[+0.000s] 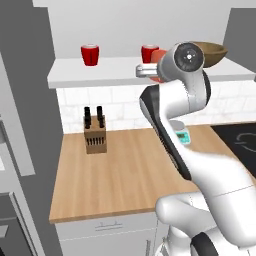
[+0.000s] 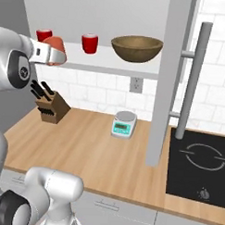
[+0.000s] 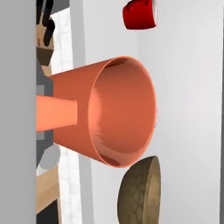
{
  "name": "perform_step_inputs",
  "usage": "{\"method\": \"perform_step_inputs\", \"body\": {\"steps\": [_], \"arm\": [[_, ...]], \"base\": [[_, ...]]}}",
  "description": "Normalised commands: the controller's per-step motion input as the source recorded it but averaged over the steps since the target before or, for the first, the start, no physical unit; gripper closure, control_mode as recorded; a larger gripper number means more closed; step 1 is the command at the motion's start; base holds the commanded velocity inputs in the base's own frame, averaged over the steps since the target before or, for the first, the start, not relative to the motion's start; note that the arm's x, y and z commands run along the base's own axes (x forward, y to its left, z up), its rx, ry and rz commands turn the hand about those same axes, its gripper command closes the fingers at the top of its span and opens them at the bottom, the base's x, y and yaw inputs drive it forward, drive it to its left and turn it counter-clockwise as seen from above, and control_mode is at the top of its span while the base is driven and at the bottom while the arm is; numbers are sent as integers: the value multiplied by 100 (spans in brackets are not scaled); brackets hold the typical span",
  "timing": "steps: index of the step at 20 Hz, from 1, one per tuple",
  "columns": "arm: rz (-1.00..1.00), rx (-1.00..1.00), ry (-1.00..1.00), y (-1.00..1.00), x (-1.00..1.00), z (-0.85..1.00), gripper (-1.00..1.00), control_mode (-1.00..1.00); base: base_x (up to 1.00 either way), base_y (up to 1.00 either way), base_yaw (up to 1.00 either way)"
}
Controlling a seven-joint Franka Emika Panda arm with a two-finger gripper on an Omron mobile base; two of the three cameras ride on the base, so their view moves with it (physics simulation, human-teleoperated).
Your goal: Gather all objects into one cabinet and sort the glasses and bowls to opposite sides.
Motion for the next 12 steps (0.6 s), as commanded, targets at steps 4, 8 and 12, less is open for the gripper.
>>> {"method": "perform_step_inputs", "body": {"steps": [4,8,12], "arm": [[6,0,9,29,67,14,100,-100],[6,0,13,46,69,24,100,-100],[8,0,9,23,26,10,100,-100]], "base": [[0,0,0],[0,0,0],[0,0,0]]}}
